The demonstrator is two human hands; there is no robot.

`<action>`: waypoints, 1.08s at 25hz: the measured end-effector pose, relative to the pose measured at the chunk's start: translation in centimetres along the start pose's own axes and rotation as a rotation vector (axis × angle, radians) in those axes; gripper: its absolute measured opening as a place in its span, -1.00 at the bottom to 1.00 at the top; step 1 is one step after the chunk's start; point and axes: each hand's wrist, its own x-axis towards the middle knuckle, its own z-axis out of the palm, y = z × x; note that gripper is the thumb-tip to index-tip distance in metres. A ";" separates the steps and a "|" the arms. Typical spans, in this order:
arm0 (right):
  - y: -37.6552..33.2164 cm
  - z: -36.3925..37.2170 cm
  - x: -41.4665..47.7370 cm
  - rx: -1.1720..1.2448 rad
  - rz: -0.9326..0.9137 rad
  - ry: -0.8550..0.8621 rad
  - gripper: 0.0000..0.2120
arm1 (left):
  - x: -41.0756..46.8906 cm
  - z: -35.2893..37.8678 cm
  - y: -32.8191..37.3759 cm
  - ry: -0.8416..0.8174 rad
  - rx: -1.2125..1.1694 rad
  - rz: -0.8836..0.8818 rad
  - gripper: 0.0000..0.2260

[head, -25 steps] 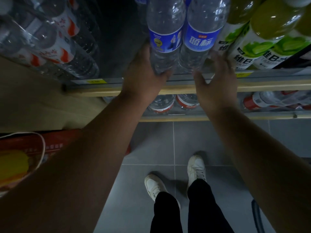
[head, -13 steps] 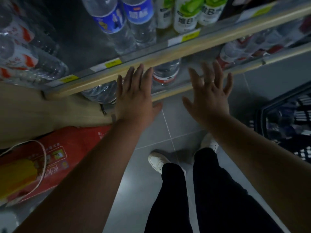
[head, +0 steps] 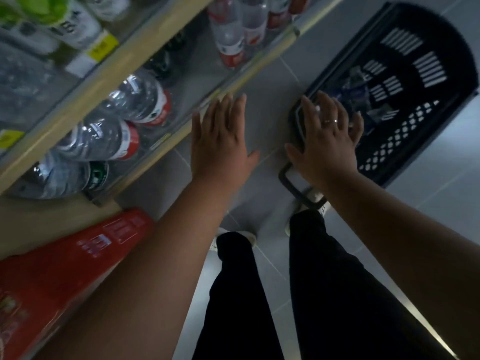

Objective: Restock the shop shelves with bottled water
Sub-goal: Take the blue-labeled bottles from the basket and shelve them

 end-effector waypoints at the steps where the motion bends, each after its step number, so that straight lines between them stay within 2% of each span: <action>1: 2.1 -0.2 0.1 0.022 0.029 -0.007 -0.21 | 1.0 0.3 1.9 -0.030 0.000 0.023 -0.15; 8: 14.3 -0.9 -0.2 0.135 0.197 0.011 -0.23 | 6.8 1.9 13.7 -0.225 -0.008 0.149 -0.18; 16: 20.3 1.2 0.7 0.200 0.272 -0.095 -0.21 | 10.9 6.3 19.5 -0.422 0.023 0.206 -0.20; 19: 21.1 4.3 2.9 0.249 0.309 -0.108 -0.20 | 12.1 9.7 20.1 -0.462 -0.028 0.160 -0.22; 23: 22.0 9.7 7.7 0.319 0.397 -0.141 -0.21 | 13.8 15.5 19.5 -0.452 -0.160 -0.034 -0.28; 27: 22.5 16.6 13.0 0.349 0.424 -0.166 -0.26 | 16.1 21.1 18.2 -0.477 -0.167 -0.083 -0.28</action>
